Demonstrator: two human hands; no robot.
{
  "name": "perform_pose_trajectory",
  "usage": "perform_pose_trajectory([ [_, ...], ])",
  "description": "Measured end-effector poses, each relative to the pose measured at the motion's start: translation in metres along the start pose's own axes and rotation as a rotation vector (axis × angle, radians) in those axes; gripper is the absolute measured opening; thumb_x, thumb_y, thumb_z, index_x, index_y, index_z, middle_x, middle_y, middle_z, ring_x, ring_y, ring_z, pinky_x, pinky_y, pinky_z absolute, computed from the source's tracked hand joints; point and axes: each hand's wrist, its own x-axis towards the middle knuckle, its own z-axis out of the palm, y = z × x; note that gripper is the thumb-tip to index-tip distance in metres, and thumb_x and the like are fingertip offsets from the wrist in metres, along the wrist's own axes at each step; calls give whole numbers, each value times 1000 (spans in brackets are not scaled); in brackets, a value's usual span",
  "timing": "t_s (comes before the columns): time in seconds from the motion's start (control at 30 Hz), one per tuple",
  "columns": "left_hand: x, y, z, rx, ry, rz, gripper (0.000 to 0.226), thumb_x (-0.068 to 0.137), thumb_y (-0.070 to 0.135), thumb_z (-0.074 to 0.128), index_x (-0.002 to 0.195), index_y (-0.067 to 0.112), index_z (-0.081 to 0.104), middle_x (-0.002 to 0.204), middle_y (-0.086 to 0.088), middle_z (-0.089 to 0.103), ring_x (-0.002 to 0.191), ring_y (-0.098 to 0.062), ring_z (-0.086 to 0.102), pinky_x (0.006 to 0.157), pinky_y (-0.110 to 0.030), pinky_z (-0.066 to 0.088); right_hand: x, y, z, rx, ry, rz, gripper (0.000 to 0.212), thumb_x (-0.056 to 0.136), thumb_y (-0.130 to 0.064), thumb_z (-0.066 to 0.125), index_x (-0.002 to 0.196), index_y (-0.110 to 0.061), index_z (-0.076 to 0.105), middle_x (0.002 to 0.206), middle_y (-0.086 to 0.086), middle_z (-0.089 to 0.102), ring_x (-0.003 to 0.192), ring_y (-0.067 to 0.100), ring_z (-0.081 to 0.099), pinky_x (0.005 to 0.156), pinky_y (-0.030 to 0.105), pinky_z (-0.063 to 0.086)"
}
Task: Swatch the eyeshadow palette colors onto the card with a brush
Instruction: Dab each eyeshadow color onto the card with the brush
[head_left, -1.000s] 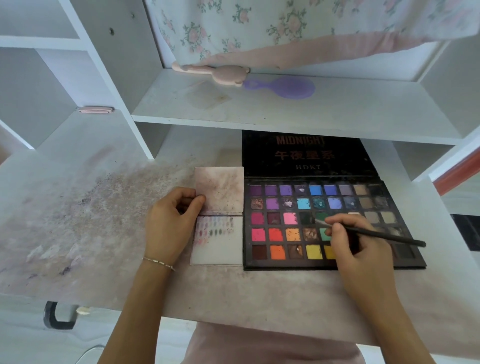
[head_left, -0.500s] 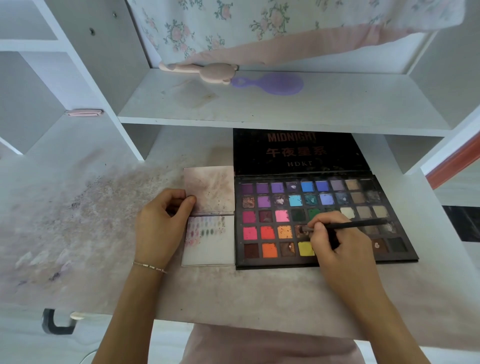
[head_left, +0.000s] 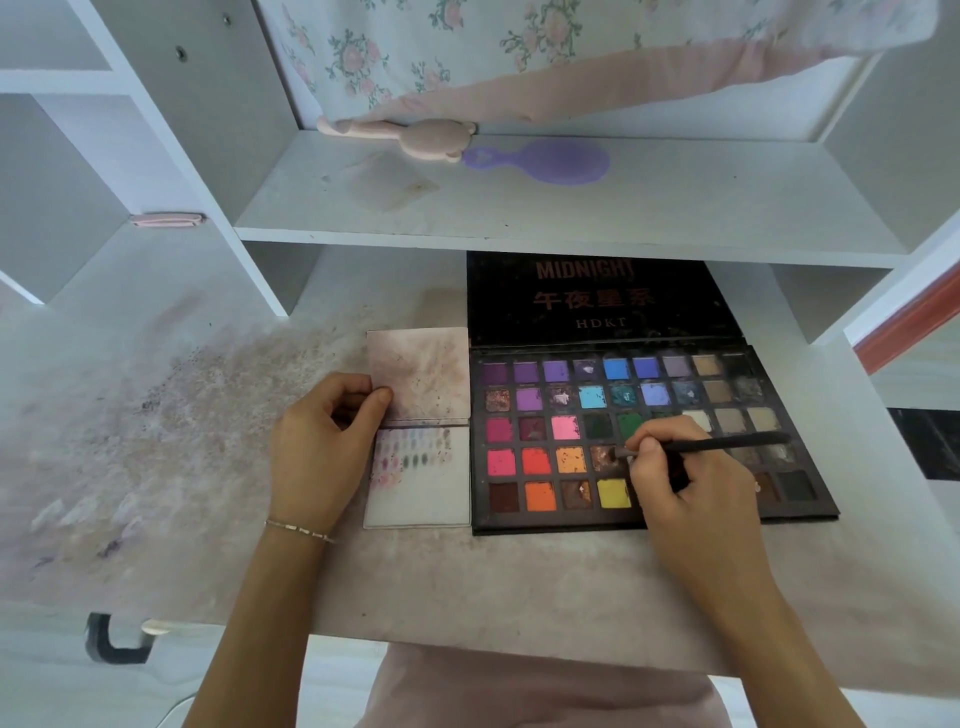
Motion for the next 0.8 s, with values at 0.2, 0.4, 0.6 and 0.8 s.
perform_pose_trajectory([
  [0.2,0,0,0,6,0,12,3,82,17,64,80,19,64,70,11,61,68,-5,58,61,-8,42,0,0,0,-4,-4,8,14,80,-15,43,72,-27,49,66,-19,52,79,-9,54,59,0,37],
  [0.4,0,1,0,8,3,21,6,82,16,64,79,22,63,69,14,60,67,-5,58,60,-7,42,0,-1,0,-3,-13,17,16,79,-16,43,72,-30,47,66,-19,52,73,-1,57,59,1,39],
  [0.6,0,0,0,4,-1,15,5,82,17,64,79,22,63,70,13,61,68,-3,58,63,-15,43,0,-1,-1,19,-5,13,19,78,-15,44,71,-33,46,69,-17,53,80,-5,54,60,1,38],
  [0.8,1,-3,0,9,2,30,3,81,19,65,80,21,64,69,17,60,67,0,57,59,-3,41,-3,-4,-3,119,31,9,27,79,-9,44,75,-36,48,70,-16,55,75,-5,57,57,3,41],
])
